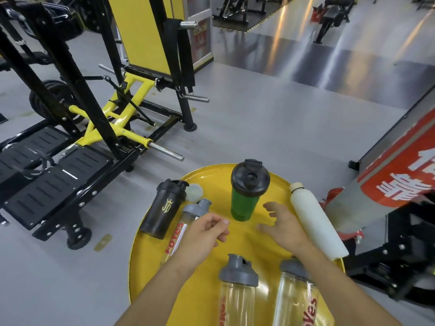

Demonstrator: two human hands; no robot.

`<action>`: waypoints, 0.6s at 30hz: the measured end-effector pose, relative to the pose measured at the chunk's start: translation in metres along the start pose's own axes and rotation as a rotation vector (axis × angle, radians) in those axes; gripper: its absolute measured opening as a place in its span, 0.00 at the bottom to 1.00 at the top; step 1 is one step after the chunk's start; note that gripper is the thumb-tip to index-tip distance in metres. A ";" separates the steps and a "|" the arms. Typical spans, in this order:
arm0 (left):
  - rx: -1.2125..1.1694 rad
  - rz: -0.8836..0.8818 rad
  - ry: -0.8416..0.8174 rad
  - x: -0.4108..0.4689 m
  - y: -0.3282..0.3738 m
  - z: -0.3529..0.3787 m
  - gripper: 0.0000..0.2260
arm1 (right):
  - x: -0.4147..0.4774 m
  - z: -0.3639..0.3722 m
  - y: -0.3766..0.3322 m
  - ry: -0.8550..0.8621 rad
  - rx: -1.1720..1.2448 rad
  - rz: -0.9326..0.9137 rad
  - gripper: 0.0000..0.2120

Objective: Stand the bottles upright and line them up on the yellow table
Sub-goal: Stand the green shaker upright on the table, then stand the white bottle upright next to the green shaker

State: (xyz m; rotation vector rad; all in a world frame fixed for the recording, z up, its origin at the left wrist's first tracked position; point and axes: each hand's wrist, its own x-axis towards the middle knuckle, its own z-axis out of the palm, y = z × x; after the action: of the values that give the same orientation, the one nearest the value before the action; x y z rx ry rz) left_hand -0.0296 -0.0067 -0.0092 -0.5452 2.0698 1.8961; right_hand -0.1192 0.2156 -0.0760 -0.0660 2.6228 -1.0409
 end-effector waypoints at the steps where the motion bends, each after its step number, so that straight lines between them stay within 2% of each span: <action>1: 0.009 0.008 0.002 0.001 0.001 0.001 0.07 | -0.005 -0.006 -0.001 0.003 -0.026 -0.012 0.33; 8: 0.077 0.037 0.003 0.005 0.005 0.011 0.06 | -0.033 -0.041 0.009 0.056 -0.204 -0.044 0.32; 14: 0.092 0.022 0.011 0.009 0.001 0.013 0.05 | -0.028 -0.063 0.035 0.157 -0.418 0.082 0.31; 18: 0.084 0.008 0.027 0.012 -0.001 0.010 0.05 | -0.019 -0.061 0.044 0.302 -0.543 0.185 0.31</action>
State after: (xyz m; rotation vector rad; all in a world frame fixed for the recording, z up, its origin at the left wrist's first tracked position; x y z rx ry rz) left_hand -0.0401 0.0022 -0.0168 -0.5464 2.1605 1.8064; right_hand -0.1169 0.2916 -0.0588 0.2234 3.0383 -0.2732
